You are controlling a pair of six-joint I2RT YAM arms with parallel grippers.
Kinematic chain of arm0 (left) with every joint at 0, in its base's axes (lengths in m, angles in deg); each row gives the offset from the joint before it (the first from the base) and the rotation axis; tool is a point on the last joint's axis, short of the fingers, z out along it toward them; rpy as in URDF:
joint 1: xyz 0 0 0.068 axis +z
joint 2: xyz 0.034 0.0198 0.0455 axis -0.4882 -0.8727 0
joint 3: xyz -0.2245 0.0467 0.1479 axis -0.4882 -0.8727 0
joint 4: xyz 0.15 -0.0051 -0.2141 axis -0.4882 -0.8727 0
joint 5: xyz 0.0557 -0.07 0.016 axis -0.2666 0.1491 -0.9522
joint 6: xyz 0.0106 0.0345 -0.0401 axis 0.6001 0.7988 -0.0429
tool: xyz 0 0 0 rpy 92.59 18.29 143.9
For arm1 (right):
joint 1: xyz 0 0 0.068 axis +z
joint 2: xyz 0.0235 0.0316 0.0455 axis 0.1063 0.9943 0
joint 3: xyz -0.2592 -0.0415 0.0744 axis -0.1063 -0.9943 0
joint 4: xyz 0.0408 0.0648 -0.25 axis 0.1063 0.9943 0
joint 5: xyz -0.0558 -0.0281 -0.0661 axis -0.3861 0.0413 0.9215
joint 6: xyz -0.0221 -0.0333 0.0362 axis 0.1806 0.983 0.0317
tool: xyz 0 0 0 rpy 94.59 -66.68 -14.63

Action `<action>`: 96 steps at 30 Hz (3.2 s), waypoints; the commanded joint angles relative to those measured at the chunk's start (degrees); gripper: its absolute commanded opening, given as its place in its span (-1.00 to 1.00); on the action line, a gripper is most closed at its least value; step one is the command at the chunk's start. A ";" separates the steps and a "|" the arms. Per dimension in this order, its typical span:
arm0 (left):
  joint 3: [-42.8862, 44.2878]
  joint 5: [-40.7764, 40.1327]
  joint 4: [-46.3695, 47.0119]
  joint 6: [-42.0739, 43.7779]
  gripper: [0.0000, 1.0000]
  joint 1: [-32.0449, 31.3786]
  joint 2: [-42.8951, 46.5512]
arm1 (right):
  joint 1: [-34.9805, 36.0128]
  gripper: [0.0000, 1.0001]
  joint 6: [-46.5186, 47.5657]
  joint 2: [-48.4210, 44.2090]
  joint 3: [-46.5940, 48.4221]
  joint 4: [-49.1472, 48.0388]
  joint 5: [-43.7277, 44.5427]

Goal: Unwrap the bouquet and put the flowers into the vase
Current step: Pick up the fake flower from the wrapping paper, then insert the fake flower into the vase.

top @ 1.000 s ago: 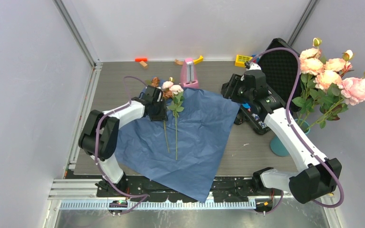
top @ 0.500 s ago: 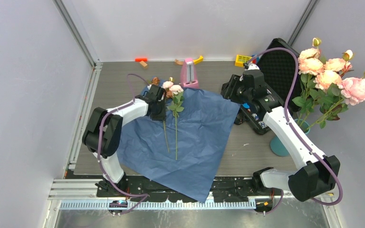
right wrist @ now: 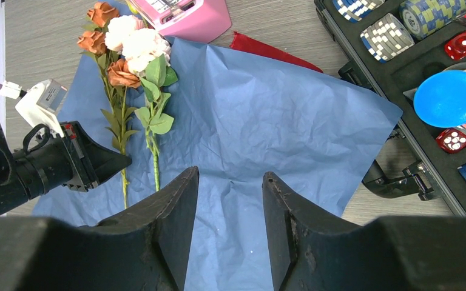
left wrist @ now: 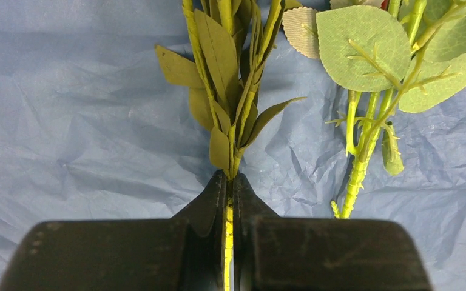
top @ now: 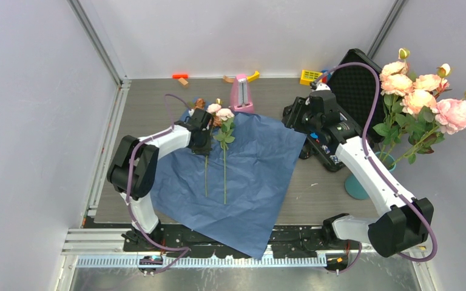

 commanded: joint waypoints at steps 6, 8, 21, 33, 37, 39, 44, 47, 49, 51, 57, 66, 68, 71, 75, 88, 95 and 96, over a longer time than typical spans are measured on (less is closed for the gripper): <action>-0.86 -2.34 0.05 -2.70 -1.00 -0.19 6.80 | 0.35 -0.03 -0.86 -2.32 0.40 -1.62 -1.13; -4.01 -4.29 3.10 -3.64 -1.00 -0.19 11.40 | 0.35 -0.02 -1.09 -2.68 0.46 -1.63 -1.33; -15.13 14.06 21.35 -10.27 -1.00 -0.19 37.09 | 0.47 0.51 -6.35 -4.87 -1.86 -14.12 -22.38; -20.38 35.51 47.84 -22.50 -1.00 -2.36 43.73 | 7.01 0.58 -24.52 -0.33 -4.30 -41.58 -39.97; -21.02 37.37 54.51 -25.56 -1.00 -3.92 42.82 | 10.06 0.49 -27.24 1.49 -3.67 -46.57 -40.40; -20.86 38.05 56.09 -26.04 -1.00 -4.79 42.31 | 11.12 0.43 -27.46 2.11 -3.22 -46.96 -40.46; -20.66 38.16 58.08 -26.54 -1.00 -6.57 41.62 | 12.36 0.30 -27.68 2.79 -2.75 -47.51 -40.62; -20.71 38.20 58.07 -26.49 -1.00 -6.86 41.54 | 12.77 0.24 -27.75 2.93 -2.25 -47.54 -40.89; -20.74 38.16 58.08 -26.47 -1.00 -6.96 41.54 | 12.87 0.18 -27.89 2.90 -2.12 -47.54 -40.93; -20.82 37.77 58.06 -26.47 -1.00 -7.04 41.64 | 12.91 0.11 -27.94 2.89 -2.11 -47.54 -40.97; -21.00 36.69 58.01 -26.56 -1.00 -7.05 42.38 | 13.09 -0.08 -28.29 2.77 -2.31 -47.80 -41.26; -20.57 36.86 58.07 -26.65 -1.00 -7.05 41.92 | 13.27 -0.39 -28.92 2.98 -2.18 -48.89 -41.47; -20.55 36.92 58.08 -26.78 -1.00 -7.05 41.75 | 13.27 -0.50 -28.99 3.00 -2.19 -49.07 -41.55; -20.73 36.24 57.88 -26.91 -1.00 -7.05 41.60 | 13.31 -0.65 -29.17 2.98 -2.19 -49.14 -41.40; -20.78 36.07 57.28 -26.90 -1.00 -7.04 41.52 | 13.36 -0.87 -29.08 2.66 -2.32 -49.00 -41.09; -18.61 30.80 42.06 -20.57 -0.35 -7.04 40.35 | 13.36 -0.99 -14.87 -2.80 -0.68 -33.16 -34.86; -15.38 28.78 30.71 -11.71 0.80 -6.30 42.50 | 13.35 -1.00 9.02 -5.58 11.90 -1.34 -12.28; -14.51 28.48 27.57 -9.66 0.87 -5.93 42.92 | 13.31 -1.00 10.90 -6.09 12.98 1.43 -9.57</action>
